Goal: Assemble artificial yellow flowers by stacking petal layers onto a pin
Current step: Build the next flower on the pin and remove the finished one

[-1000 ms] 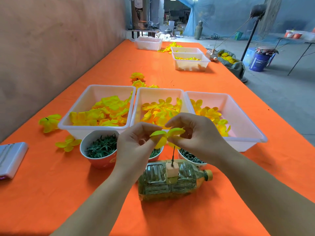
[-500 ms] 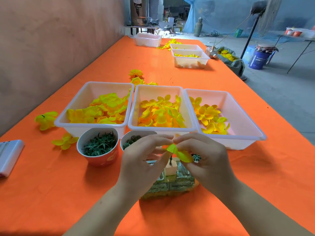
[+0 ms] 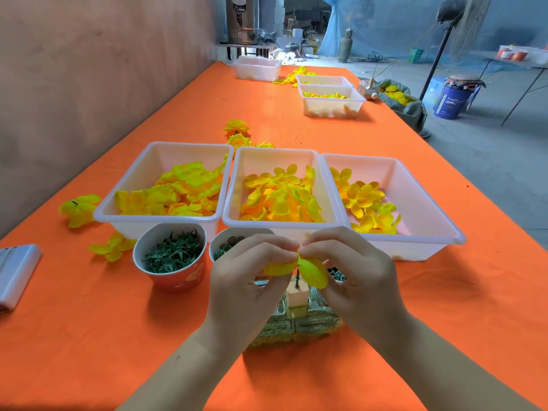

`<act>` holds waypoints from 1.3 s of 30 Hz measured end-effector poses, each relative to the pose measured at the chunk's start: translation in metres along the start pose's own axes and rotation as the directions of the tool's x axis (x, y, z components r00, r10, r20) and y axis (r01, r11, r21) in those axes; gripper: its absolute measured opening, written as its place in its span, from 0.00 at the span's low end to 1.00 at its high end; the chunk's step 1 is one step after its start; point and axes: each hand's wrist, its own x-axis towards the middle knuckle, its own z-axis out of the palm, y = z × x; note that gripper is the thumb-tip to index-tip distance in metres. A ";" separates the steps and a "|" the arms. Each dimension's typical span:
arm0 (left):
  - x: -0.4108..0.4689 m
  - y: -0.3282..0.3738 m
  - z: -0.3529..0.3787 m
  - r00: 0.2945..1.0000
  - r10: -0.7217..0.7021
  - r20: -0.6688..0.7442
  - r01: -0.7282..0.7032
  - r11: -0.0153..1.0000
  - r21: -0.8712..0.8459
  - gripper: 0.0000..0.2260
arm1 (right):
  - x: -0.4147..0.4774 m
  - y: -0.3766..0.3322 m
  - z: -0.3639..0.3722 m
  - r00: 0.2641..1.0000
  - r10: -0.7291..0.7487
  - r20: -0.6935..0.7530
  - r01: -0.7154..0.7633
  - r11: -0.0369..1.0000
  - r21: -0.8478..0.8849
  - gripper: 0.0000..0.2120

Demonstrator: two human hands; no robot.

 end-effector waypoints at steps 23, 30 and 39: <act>-0.013 -0.004 0.006 0.928 -0.365 0.072 0.371 0.920 -0.125 0.05 | -0.041 0.013 0.016 0.999 0.045 0.024 -0.045 0.999 0.003 0.15; -0.004 -0.006 0.008 0.861 -0.475 0.181 0.505 0.838 -0.205 0.01 | -0.037 0.014 0.011 0.997 0.027 0.076 -0.028 1.000 0.007 0.11; -0.006 -0.011 0.006 0.922 -0.359 0.148 0.367 0.930 -0.029 0.04 | -0.038 0.009 0.018 0.995 0.100 0.008 -0.101 0.993 0.058 0.07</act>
